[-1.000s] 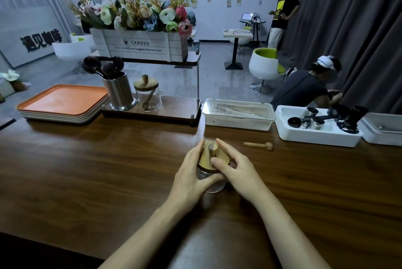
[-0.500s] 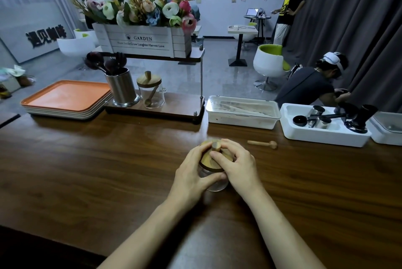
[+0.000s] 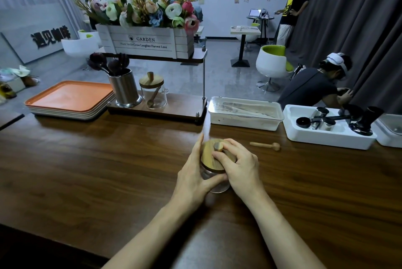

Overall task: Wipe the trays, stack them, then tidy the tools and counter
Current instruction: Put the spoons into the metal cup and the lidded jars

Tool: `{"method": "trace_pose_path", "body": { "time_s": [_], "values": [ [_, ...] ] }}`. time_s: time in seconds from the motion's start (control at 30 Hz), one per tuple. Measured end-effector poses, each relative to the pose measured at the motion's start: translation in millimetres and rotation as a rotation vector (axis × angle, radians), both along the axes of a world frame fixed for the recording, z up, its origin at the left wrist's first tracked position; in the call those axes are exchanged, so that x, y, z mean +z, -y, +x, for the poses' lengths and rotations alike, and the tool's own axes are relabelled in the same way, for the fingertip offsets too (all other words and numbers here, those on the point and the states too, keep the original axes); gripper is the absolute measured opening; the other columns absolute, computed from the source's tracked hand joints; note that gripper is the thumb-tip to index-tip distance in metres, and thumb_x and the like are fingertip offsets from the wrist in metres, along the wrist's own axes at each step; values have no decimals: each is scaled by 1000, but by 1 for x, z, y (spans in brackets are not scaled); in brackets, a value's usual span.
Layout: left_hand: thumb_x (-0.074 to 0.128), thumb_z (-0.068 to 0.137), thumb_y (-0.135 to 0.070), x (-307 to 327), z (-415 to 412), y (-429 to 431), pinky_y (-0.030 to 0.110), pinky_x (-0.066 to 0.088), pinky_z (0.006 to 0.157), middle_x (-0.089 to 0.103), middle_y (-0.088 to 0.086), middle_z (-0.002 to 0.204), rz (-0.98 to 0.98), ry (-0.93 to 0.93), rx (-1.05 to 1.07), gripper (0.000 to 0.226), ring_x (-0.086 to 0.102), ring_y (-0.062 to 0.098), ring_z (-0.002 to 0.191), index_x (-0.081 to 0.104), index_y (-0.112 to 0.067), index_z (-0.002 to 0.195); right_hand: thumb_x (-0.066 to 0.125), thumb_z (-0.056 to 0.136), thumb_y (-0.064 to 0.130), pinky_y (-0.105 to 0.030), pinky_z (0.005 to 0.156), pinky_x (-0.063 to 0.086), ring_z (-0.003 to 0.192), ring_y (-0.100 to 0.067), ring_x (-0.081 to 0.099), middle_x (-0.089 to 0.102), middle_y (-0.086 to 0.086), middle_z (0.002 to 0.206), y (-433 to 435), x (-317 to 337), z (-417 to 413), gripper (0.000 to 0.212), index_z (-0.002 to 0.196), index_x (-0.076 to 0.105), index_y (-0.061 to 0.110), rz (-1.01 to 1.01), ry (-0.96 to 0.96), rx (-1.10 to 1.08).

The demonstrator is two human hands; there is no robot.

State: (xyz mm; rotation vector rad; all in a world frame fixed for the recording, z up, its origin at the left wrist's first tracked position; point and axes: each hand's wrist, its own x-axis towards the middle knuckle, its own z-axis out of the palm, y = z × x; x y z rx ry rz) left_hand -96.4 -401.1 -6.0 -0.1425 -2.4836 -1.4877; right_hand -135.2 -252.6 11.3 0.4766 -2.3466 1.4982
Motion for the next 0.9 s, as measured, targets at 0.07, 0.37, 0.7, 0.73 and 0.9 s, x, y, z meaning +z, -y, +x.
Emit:
{"method": "trace_pose_path", "body": {
  "time_s": [0.07, 0.37, 0.7, 0.73, 0.9],
  "values": [
    [83, 66, -63, 0, -1, -1, 38, 46, 110, 54, -26, 143, 6, 12, 2, 118, 53, 2, 133, -1, -69, 148, 74, 88, 28, -40, 80, 52, 94, -15, 66, 67, 8, 97, 1, 2, 0, 4, 90, 75, 25, -9, -11, -12],
    [85, 62, -66, -6, -9, 1, 38, 43, 114, 49, -37, 139, 41, 11, -20, 127, 47, -6, 135, -10, -70, 146, 71, 91, 19, -40, 86, 53, 98, -16, 66, 68, 5, 102, 2, 24, -6, 8, 97, 72, 13, -179, -159, -112],
    [85, 67, -58, -9, -10, 0, 38, 46, 111, 52, -29, 141, 8, 19, -4, 93, 47, -6, 134, 43, -43, 148, 72, 89, 40, -29, 76, 33, 84, -13, 54, 69, 11, 88, -46, -5, -69, 13, 95, 70, 29, 60, 246, -348],
    [86, 67, -58, -10, -10, 1, 38, 46, 111, 52, -29, 141, 7, 21, -1, 93, 48, -5, 134, 43, -42, 147, 71, 88, 42, -30, 80, 34, 88, -13, 56, 70, 7, 90, -46, -13, -70, 14, 95, 70, 30, 118, 254, -351],
    [86, 63, -61, -12, -12, 2, 39, 47, 110, 52, -32, 139, -5, 35, 18, 91, 49, -6, 132, 43, -50, 143, 66, 89, 53, -57, 120, -4, 148, -29, 30, 73, 7, 115, -38, -41, -73, 15, 96, 68, 40, 416, 281, -326]
  ]
}}
